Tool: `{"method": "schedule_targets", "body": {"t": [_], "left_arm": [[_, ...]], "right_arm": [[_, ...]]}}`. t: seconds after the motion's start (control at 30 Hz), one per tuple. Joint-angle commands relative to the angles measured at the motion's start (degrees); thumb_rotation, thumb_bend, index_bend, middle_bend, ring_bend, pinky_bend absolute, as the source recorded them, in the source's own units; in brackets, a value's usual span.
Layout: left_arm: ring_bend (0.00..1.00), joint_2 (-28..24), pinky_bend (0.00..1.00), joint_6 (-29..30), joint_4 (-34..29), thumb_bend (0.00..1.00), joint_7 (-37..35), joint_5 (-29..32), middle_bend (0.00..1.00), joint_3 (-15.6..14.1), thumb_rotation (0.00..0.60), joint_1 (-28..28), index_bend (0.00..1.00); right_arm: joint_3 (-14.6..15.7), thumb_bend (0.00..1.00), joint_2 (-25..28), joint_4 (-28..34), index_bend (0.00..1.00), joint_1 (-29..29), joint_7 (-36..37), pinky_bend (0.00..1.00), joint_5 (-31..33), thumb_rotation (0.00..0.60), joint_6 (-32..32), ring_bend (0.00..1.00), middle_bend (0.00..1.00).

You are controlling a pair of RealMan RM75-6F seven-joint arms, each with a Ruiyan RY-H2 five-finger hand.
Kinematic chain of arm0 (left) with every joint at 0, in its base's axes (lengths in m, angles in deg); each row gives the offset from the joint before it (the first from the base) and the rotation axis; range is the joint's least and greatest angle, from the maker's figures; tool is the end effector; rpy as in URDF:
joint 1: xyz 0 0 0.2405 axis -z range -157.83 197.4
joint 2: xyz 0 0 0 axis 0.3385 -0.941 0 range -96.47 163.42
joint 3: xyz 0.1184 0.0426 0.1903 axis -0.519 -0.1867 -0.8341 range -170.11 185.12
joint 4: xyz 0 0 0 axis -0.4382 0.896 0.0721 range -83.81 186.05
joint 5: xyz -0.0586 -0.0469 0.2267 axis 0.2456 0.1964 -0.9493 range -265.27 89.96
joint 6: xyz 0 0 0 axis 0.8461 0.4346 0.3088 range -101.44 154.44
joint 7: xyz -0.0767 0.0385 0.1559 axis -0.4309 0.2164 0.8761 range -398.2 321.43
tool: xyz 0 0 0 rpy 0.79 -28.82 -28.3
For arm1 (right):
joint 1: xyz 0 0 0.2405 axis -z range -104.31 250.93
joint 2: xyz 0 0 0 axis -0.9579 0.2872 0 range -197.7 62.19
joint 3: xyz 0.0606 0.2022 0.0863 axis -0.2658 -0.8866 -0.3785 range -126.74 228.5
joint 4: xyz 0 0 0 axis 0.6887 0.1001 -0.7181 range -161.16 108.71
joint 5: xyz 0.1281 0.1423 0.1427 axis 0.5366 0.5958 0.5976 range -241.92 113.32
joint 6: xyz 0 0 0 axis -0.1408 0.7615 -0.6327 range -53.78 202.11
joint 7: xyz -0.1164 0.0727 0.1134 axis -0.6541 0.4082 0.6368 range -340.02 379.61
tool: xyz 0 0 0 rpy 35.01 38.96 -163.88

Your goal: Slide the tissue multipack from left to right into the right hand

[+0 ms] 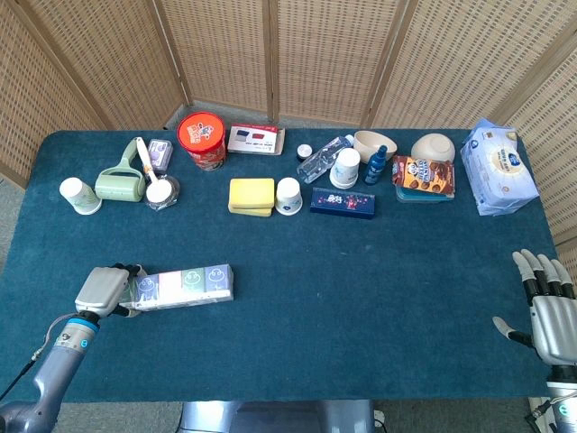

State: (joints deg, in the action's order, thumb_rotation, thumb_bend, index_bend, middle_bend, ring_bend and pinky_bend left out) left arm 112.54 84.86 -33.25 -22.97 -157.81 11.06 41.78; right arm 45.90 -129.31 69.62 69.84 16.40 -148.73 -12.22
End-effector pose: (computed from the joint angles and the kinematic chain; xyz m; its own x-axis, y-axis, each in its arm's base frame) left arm -0.2788 0.2878 -0.0106 0.4853 0.3591 0.7972 0.8711 -0.1194 -0.4764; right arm -0.2923 -0.2160 0.1393 0.4308 0.0446 0.9014 -0.9024 0.0347 0.4295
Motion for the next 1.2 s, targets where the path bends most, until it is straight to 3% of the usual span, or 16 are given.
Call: {"method": "schedule_targets", "body": {"t": [0.03, 0.37, 0.5, 0.7, 0.97, 1.2], "left_arm": [[0.39, 0.93, 0.49, 1.59, -0.14, 0.0, 0.38, 0.41, 0.49, 0.4, 0.6, -0.33, 0.47], [0.39, -3.19, 0.49, 5.6, -6.49, 0.0, -9.97, -9.0, 0.49, 1.27, 0.6, 0.41, 0.47], [0.39, -5.0, 0.49, 4.81, -10.09, 0.0, -10.14, -10.23, 0.49, 2.67, 0.6, 2.4, 0.47], [0.39, -6.09, 0.49, 0.11, -14.82, 0.0, -7.21, -7.12, 0.49, 6.21, 0.6, 7.25, 0.47], [0.39, -2.96, 0.49, -8.67, -16.58, 0.0, -3.34, 1.4, 0.49, 11.17, 0.6, 16.24, 0.47], [0.39, 2.28, 0.49, -9.0, -16.63, 0.0, 2.11, 7.58, 0.49, 13.31, 0.6, 21.67, 0.47]], "right_arm": [[0.05, 0.0, 0.01, -0.03, 0.0, 0.03, 0.01, 0.0, -0.05, 0.6, -0.01, 0.0, 0.0], [1.96, 0.0, -0.73, 0.38, 0.0, -0.93, -3.02, 0.0, -2.5, 0.6, 2.29, 0.0, 0.0], [2.24, 0.0, -1.23, 1.22, 0.0, -2.04, -3.99, 0.0, -2.78, 0.6, 4.28, 0.0, 0.0], [1.66, 0.0, -0.54, 4.92, 0.0, -4.5, -5.5, 0.0, -2.29, 0.6, 7.91, 0.0, 0.0], [0.0, 0.0, 0.89, 14.42, 0.0, -8.7, -10.52, 0.0, 1.41, 0.6, 14.16, 0.0, 0.0], [-1.79, 0.0, 0.76, 19.78, 0.0, -11.94, -15.17, 0.0, 6.61, 0.6, 17.96, 0.0, 0.0]]}}
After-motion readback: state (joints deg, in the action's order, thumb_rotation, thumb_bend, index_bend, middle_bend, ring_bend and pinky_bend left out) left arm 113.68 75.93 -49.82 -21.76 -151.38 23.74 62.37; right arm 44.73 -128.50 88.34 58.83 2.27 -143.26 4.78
